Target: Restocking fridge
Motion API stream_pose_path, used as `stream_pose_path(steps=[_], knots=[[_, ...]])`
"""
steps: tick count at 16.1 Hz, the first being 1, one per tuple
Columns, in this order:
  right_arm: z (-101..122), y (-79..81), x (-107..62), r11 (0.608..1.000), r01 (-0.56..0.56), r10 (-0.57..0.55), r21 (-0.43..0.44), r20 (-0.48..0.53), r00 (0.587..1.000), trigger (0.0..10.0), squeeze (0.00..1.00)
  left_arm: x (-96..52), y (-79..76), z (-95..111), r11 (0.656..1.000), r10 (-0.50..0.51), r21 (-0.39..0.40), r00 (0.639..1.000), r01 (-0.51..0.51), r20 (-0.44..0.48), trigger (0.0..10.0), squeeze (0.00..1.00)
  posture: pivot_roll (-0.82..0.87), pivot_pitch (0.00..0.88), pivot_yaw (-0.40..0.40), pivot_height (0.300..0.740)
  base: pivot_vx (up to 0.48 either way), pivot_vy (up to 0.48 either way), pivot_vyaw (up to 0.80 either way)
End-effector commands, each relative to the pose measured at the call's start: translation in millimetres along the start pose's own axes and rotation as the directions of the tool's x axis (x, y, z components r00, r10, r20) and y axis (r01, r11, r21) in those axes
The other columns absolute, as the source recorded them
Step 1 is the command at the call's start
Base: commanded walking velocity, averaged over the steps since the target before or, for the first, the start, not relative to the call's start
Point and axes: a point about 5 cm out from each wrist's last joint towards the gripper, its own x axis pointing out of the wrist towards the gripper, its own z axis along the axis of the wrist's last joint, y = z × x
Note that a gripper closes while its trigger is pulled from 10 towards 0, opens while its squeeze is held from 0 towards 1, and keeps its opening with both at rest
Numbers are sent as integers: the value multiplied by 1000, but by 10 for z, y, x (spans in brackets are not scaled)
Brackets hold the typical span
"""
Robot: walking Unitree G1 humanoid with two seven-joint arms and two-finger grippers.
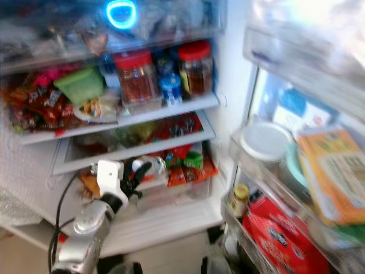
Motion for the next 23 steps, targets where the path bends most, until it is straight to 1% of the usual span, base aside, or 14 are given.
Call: stream_pose_path(steps=[1, 3, 4, 5, 7, 9, 10, 12, 13, 14, 15, 17, 20, 23], knots=[[-5, 39, 4, 1000, -8, 8, 1, 4, 1000, 10000, 0, -25, 99, 80, 997, 21, 77, 999, -23, 29, 10000, 0, -155, 14, 51, 633, 300, 0, 0], [-7, 45, 4, 1000, -19, 19, 2, 0, 1000, 10000, 0, 10, 105, 157, 969, 14, 245, 999, -23, 41, 10000, 0, -156, 16, 50, 633, 135, 0, 0], [-8, 45, 4, 1000, -20, 20, 2, -1, 1000, 10000, 0, 19, 103, 176, 960, 9, 279, 999, -22, 47, 10000, 0, -156, 16, 50, 633, 0, 0, 0], [-8, 45, 4, 1000, -21, 21, 0, -2, 1000, 10000, 0, 43, 109, 228, 925, -5, 380, 998, -18, 58, 10000, 0, -156, 16, 50, 633, 0, 0, 0], [-5, 44, 5, 1000, -23, 23, 1, -2, 1000, 10000, 0, 73, 99, 327, 802, -61, 597, 996, 8, 67, 10000, 0, -153, 15, 49, 633, 0, 0, 0], [-3, 45, 6, 1000, -26, 26, 2, -3, 1000, 10000, 0, 90, 129, 371, 757, -53, 653, 996, -6, 71, 10000, 0, -151, 14, 49, 633, 0, 0, 0], [-4, 46, 7, 1000, -28, 28, 2, -4, 1000, 10000, 0, 102, 149, 371, 709, -52, 705, 997, -2, 56, 10000, 0, -151, 14, 49, 633, 0, 0, 0], [-2, 50, 8, 1000, -31, 31, 2, -4, 1000, 10000, 0, 111, 209, 275, 579, -32, 815, 999, 24, -6, 10000, 0, -152, 12, 50, 633, 0, 0, 0], [-1, 52, 9, 1000, -31, 31, 2, -5, 1000, 10000, 0, 105, 243, 225, 539, -8, 841, 999, 33, -35, 10000, 0, -152, 13, 50, 633, 0, 0, 0], [0, 55, 10, 999, -32, 32, 3, -4, 999, 10000, 0, 68, 332, 109, 472, 30, 879, 995, 69, -95, 10000, 0, -152, 13, 51, 633, 0, 0, 0], [0, 56, 10, 999, -33, 33, 3, -4, 999, 10000, 0, 53, 376, 67, 462, 42, 884, 993, 79, -111, 10000, 0, -152, 13, 51, 633, 0, 0, 0], [3, 61, 11, 999, -34, 34, 4, -2, 999, 10000, 0, 58, 508, -45, 387, 74, 914, 984, 120, -160, 10000, 0, -150, 14, 50, 633, 0, 0, 0], [4, 57, 10, 999, -30, 30, 13, 2, 1000, 10000, 0, 174, 673, -128, 286, 122, 945, 972, 161, -203, 10000, 0, -157, 18, 48, 633, 0, 0, 0], [0, 47, 7, 1000, -27, 27, 16, 0, 1000, 10000, 0, 380, 793, -44, 244, 210, 964, 964, 110, -163, 10000, 0, -159, 23, 46, 633, 0, 0, 0]])
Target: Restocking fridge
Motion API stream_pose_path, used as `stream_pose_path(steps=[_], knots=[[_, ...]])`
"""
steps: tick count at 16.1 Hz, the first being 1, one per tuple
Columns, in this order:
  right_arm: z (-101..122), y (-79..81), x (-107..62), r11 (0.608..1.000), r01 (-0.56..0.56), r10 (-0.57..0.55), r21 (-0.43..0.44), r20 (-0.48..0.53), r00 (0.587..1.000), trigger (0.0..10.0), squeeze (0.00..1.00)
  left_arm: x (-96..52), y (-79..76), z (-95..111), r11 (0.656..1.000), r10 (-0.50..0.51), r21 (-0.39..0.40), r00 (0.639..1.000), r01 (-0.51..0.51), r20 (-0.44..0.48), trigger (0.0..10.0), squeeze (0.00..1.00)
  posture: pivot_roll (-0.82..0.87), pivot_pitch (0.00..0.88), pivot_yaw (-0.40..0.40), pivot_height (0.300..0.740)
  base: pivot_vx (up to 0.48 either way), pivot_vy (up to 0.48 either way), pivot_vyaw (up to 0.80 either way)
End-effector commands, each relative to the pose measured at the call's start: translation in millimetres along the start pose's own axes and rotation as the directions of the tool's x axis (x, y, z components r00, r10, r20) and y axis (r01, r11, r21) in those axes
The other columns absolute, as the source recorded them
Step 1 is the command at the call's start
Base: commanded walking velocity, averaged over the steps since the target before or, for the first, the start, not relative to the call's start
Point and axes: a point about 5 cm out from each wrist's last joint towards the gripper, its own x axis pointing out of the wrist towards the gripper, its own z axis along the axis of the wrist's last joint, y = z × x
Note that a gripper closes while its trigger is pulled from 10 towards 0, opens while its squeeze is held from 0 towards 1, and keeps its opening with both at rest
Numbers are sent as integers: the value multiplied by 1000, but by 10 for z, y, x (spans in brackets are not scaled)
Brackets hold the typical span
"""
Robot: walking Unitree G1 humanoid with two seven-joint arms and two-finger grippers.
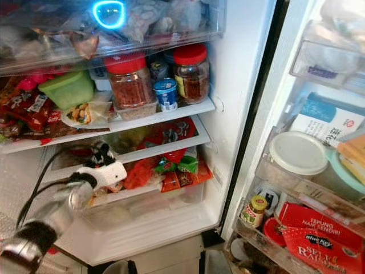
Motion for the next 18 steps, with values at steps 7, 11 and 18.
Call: stream_pose_path(steps=[7, 11, 18], knots=[[-36, 34, -3, 1000, -5, 6, 14, -11, 1000, 10000, 0, 223, 244, -46, 997, 80, -2, 991, -81, -111, 10000, 1000, -182, 31, 43, 633, 0, 0, 0], [-32, 41, 0, 1000, -9, 9, 13, -12, 1000, 10000, 0, 230, 327, -118, 995, 99, -13, 985, -102, -143, 10000, 1000, -178, 34, 45, 633, 0, 0, 0], [-49, 30, -5, 1000, -1, 1, 0, -25, 1000, 10000, 0, 233, 268, -89, 997, 59, -45, 990, -65, -131, 10000, 1000, -176, 36, 41, 633, 0, 0, 0]])
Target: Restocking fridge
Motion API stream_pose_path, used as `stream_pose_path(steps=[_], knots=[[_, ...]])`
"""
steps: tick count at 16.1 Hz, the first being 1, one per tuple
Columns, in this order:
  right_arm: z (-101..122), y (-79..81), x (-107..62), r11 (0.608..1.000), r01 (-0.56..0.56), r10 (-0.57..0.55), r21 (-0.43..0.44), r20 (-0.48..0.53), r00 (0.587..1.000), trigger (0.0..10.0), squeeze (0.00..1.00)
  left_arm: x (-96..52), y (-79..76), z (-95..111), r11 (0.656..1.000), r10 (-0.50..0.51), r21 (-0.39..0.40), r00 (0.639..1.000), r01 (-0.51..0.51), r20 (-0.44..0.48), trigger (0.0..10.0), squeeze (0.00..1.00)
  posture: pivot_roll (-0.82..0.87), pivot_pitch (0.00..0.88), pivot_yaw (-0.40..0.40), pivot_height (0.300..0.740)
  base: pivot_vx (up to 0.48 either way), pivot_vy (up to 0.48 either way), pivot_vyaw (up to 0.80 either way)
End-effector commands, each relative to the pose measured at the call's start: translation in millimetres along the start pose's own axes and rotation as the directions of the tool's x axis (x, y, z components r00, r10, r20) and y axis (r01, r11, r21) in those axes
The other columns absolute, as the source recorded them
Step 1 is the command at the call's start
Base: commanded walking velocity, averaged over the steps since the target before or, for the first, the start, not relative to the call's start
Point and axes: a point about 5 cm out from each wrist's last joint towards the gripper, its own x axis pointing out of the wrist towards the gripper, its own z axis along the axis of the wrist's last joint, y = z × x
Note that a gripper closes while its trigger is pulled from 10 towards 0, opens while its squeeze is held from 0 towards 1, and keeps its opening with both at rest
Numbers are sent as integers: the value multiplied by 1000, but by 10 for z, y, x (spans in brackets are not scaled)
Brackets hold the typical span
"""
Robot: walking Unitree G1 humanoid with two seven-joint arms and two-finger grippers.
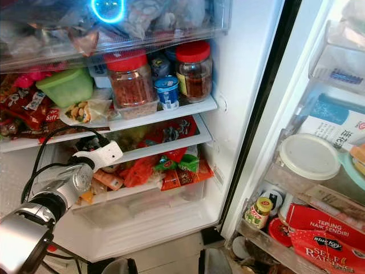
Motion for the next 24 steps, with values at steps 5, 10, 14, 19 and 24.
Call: stream_pose_path(steps=[5, 10, 14, 19, 24], knots=[[-61, 37, -9, 1000, -5, 5, 5, -22, 1000, 10000, 0, -162, -289, 78, 929, -152, -310, 972, 203, 180, 10000, 0, -170, 35, 48, 633, 0, 0, 0], [-63, 41, -9, 1000, -11, 11, -1, -25, 1000, 10000, 0, -465, -517, -71, 664, -59, -721, 975, 198, 214, 10000, 0, -159, 30, 57, 633, 0, 0, 0], [-84, 34, -15, 1000, -5, 5, 1, -34, 999, 10000, 0, -854, -793, -378, 449, -25, -891, 998, 68, 63, 10000, 0, -141, 20, 61, 633, 0, 0, 0], [-92, 35, -17, 1000, -11, 11, -3, -40, 999, 10000, 0, -1304, -1283, -891, 342, -262, -931, 939, -125, -223, 10000, 0, -132, 16, 54, 633, 0, 0, 0], [-91, 25, -18, 1000, -3, 3, 4, -39, 999, 10000, 0, -1584, -1625, -1026, 372, -477, -912, 807, -174, -348, 10000, 0, -153, 16, 43, 633, -319, 0, 0]])
